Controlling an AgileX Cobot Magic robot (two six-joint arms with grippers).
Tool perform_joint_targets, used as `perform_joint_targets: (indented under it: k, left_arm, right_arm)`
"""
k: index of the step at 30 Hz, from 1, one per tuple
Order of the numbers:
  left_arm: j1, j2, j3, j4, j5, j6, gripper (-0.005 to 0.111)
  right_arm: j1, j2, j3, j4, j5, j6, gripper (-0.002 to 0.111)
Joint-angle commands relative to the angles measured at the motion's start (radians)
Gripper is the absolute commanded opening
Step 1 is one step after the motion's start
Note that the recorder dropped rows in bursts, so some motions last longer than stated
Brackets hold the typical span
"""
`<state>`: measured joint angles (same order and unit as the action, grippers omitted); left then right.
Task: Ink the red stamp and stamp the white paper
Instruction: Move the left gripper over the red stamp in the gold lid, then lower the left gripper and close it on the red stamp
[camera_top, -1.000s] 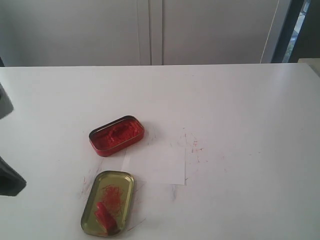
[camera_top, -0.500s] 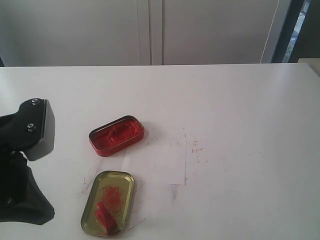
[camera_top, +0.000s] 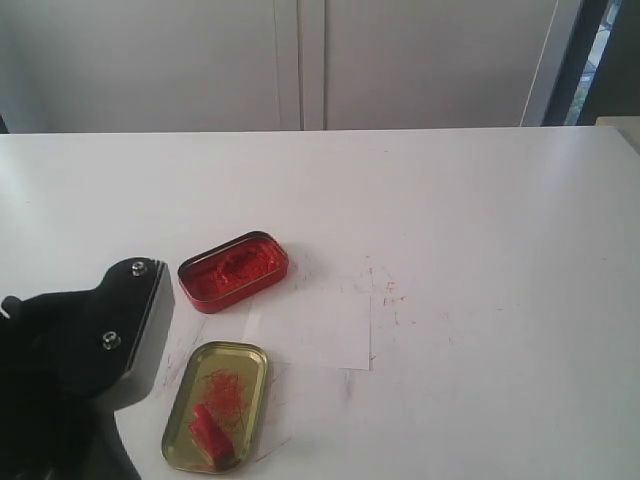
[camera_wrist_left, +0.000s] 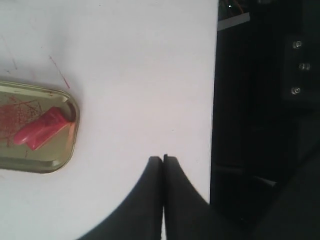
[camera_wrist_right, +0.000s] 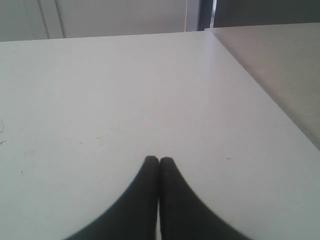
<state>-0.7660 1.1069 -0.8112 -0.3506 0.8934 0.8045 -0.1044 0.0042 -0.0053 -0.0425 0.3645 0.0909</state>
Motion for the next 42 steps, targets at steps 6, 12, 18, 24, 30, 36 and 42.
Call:
perform_joint_targets:
  k: [6,12,18,24,30,36,42]
  left_arm:
    - [-0.013,-0.001,-0.042,0.041,0.012,0.190,0.000]
    - [-0.013,0.039,-0.063,0.141,-0.036,0.300,0.000]
    - [-0.013,0.161,-0.127,0.143,-0.034,0.416,0.000]
    - [-0.013,0.273,-0.208,0.153,-0.039,0.514,0.000]
    - [-0.013,0.353,-0.221,0.183,-0.053,0.634,0.000]
    - [-0.013,0.385,-0.221,0.232,-0.055,0.721,0.000]
    - [-0.013,0.421,-0.214,0.309,-0.086,0.721,0.025]
  right_arm:
    - [0.004,-0.004,0.005,-0.002,-0.015,0.011,0.000]
    - [0.004,-0.004,0.005,-0.002,-0.015,0.011,0.000]
    - [0.004,-0.004,0.005,-0.002,-0.015,0.011,0.000]
    - [0.004,-0.004,0.005,-0.002,-0.015,0.011,0.000]
    - [0.004,-0.004,0.005,-0.002,-0.015,0.011,0.000]
    - [0.004,-0.004,0.005,-0.002,-0.015,0.011,0.000]
    - [0.004,-0.004,0.005,-0.002,-0.015,0.011,0.000]
